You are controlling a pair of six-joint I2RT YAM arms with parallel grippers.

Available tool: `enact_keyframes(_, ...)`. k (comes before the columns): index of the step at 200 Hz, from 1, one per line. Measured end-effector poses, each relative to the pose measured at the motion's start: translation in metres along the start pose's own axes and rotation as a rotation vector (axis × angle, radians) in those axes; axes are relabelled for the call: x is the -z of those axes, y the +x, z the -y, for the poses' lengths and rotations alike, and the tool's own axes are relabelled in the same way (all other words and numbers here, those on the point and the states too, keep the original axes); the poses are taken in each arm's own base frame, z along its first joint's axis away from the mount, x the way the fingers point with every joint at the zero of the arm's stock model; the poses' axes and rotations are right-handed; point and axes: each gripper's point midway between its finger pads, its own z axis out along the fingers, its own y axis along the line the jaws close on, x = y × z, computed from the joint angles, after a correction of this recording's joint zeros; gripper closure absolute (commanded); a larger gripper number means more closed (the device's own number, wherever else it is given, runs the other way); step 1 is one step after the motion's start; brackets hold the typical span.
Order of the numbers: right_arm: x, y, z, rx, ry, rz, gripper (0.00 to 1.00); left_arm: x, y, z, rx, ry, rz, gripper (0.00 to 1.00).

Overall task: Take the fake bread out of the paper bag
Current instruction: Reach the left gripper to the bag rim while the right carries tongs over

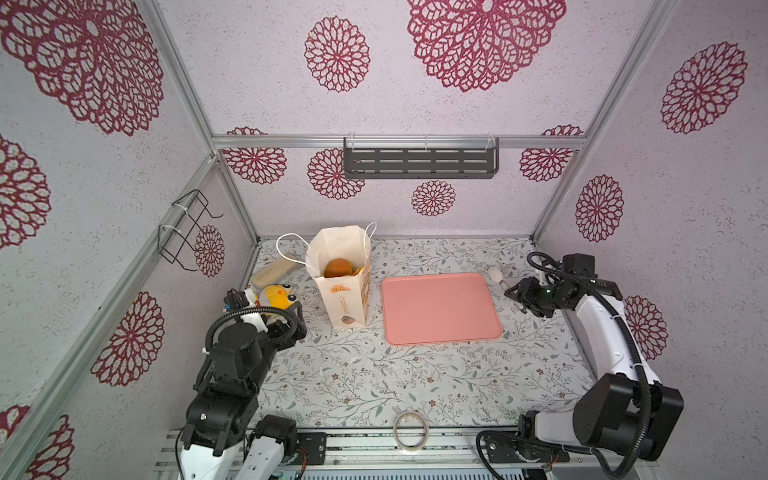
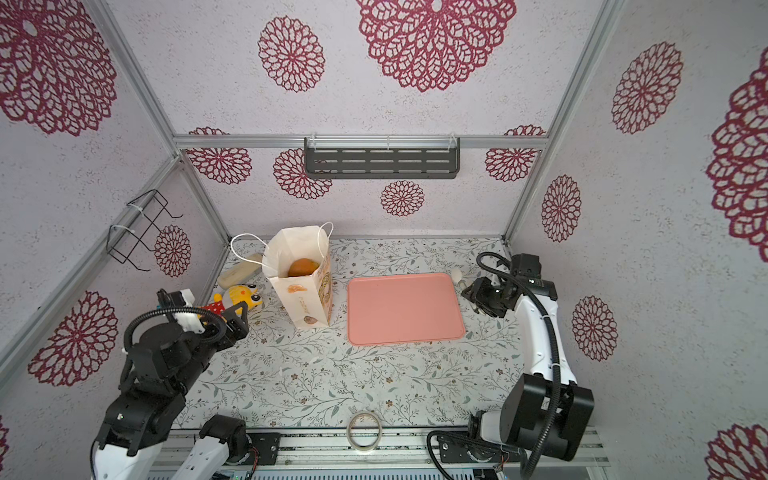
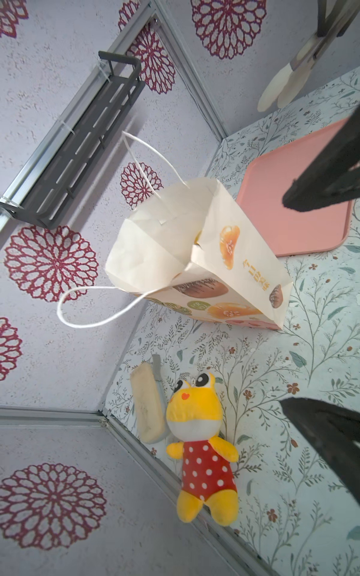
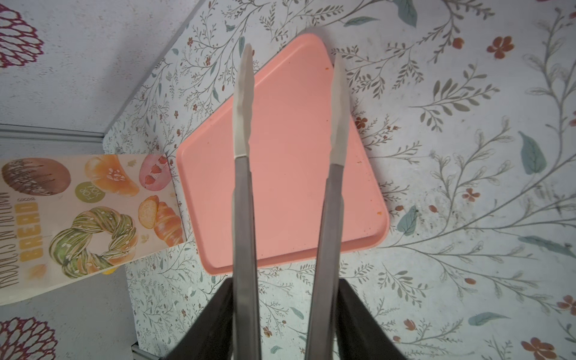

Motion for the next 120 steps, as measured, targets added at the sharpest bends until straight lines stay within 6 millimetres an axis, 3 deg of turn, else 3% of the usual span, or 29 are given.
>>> enact_keyframes(32, 0.010, 0.009, -0.009, 0.016, -0.039, 0.016, 0.53, -0.027, -0.040, 0.027, -0.057, -0.051, -0.129, 0.03)
enact_keyframes(58, 0.016, 0.019, -0.013, 0.026, -0.064, 0.025, 0.53, -0.062, -0.056, 0.037, -0.066, -0.104, -0.238, 0.03)
enact_keyframes(83, 0.017, 0.028, -0.014, 0.028, -0.082, 0.025, 0.53, -0.096, -0.054, 0.030, -0.030, -0.165, -0.345, 0.02)
enact_keyframes(120, 0.016, 0.036, -0.013, 0.019, -0.104, 0.027, 0.53, -0.141, -0.031, 0.020, -0.001, -0.228, -0.477, 0.04)
